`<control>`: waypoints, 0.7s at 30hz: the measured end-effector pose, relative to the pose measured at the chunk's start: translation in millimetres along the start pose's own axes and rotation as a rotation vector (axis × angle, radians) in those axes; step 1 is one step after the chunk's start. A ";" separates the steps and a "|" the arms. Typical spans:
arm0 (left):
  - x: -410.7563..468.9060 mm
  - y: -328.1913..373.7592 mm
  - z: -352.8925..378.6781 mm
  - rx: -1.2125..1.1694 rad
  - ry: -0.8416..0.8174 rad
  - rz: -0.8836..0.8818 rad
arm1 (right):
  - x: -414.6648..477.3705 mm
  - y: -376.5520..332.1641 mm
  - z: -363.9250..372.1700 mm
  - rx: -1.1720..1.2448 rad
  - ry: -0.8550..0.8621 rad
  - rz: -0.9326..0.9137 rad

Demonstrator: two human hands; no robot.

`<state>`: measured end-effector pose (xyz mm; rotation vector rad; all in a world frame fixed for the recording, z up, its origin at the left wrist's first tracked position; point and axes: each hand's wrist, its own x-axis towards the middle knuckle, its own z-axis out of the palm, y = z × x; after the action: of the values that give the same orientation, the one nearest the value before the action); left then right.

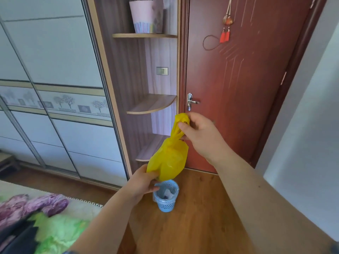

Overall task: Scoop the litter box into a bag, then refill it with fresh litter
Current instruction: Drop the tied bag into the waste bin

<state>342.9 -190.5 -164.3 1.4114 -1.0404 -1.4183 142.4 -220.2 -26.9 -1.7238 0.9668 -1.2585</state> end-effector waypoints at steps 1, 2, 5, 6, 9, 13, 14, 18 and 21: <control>18.2 1.5 4.0 -0.015 0.030 -0.021 | 17.0 12.5 -6.6 0.008 -0.012 0.018; 35.2 2.3 6.9 -0.023 0.051 -0.035 | 33.6 25.3 -12.0 0.011 -0.028 0.033; 79.7 2.7 11.8 -0.027 0.109 -0.078 | 79.7 59.1 -18.0 0.015 -0.081 0.059; 93.2 2.4 12.7 -0.030 0.125 -0.095 | 94.0 69.1 -17.8 0.023 -0.086 0.070; 131.0 1.7 14.4 -0.053 0.144 -0.167 | 127.2 100.2 -12.1 0.073 -0.121 0.133; 191.5 -9.8 7.7 -0.083 0.161 -0.233 | 168.4 142.5 -6.9 0.088 -0.152 0.196; 208.1 -14.0 4.8 -0.081 0.151 -0.242 | 180.5 153.8 -5.7 0.077 -0.154 0.203; 276.1 -32.7 -9.6 -0.052 0.098 -0.306 | 227.0 210.0 6.2 0.002 -0.163 0.281; 333.0 -48.1 -28.0 -0.036 0.089 -0.338 | 261.8 259.3 25.1 -0.048 -0.182 0.357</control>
<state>372.5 -495.7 -305.6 1.6644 -0.7388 -1.5860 190.7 -558.1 -168.1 -1.5826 1.1411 -0.8409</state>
